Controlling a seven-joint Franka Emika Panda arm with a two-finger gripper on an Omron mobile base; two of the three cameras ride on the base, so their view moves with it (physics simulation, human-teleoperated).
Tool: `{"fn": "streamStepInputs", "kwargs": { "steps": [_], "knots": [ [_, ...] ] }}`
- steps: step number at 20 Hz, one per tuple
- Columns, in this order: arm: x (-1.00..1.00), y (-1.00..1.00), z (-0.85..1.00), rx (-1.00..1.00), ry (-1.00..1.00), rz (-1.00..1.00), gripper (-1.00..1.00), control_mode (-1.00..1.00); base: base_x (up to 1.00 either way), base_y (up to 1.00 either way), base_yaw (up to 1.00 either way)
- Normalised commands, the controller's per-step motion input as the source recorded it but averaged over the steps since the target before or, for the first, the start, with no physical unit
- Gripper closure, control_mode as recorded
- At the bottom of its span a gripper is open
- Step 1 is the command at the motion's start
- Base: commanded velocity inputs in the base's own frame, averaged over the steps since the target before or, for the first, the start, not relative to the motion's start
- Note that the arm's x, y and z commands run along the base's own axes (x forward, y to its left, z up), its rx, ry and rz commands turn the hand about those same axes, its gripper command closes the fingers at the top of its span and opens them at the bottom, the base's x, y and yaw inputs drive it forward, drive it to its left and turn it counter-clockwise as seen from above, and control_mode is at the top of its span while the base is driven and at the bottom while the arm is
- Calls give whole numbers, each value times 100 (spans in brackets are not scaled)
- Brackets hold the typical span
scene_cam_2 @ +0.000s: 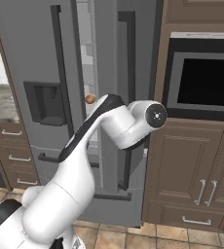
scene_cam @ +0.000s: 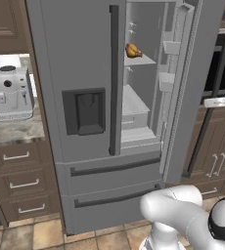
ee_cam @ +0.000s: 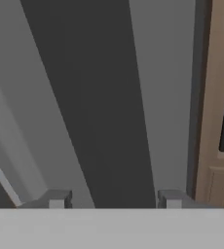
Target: Gather the broccoli and onion from the fridge and place them on a tray on the dining counter. Then gather the chicken drumsticks from the fridge and place them on the other tray.
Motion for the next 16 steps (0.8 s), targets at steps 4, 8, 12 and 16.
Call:
{"fn": "streamStepInputs", "kwargs": {
  "steps": [4,8,12,16],
  "knots": [
    [-54,0,12,-14,0,-3,-100,-100,0,0,0],
    [-36,-14,1,-19,0,-4,-100,-100,0,0,0],
    [-84,23,18,-32,2,-27,-100,-100,0,0,0],
    [-41,53,54,-47,25,-23,-100,-100,0,0,0]
  ]
}}
